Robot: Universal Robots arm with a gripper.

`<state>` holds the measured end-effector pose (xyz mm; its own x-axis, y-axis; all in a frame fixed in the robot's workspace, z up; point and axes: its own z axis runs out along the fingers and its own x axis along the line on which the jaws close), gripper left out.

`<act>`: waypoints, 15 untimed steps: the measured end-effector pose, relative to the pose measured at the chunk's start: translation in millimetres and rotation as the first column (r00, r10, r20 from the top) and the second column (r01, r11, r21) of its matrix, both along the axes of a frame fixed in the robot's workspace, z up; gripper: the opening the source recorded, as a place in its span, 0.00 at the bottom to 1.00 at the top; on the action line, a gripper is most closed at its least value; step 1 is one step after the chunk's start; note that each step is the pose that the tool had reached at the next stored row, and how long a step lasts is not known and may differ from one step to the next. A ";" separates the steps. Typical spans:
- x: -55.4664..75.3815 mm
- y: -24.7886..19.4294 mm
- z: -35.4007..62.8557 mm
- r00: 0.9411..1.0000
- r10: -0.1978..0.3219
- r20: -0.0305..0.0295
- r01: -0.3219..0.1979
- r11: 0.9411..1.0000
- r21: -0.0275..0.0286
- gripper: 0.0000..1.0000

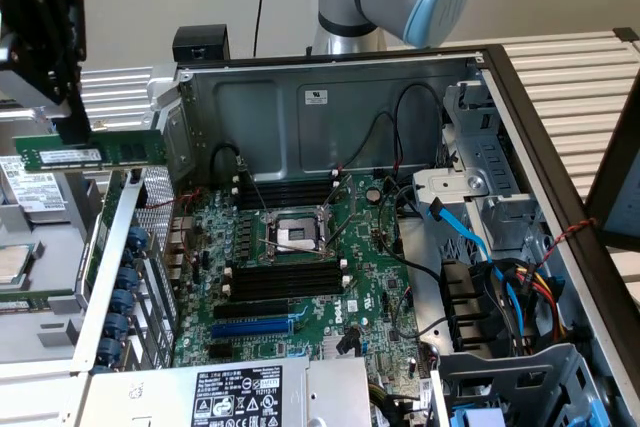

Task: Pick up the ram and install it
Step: 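Pick up the ram and move it above insertion slot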

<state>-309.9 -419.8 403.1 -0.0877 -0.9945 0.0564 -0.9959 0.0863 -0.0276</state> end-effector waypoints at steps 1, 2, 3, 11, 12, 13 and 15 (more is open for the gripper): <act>4.8 0.0 0.7 1.000 0.000 0.000 0.000 1.000 0.000 0.12; 9.0 0.0 1.2 1.000 0.000 0.000 0.000 1.000 0.000 0.12; 13.6 0.0 1.6 1.000 0.000 0.000 0.000 1.000 0.000 0.12; 50.3 0.0 1.7 1.000 0.000 0.000 0.000 1.000 0.000 0.12; 54.8 0.0 1.8 1.000 0.000 0.000 0.000 1.000 0.000 0.12; 59.3 0.0 1.8 1.000 0.000 0.000 0.000 1.000 0.000 0.12; 68.7 0.0 1.8 1.000 0.000 0.000 0.000 1.000 0.000 0.12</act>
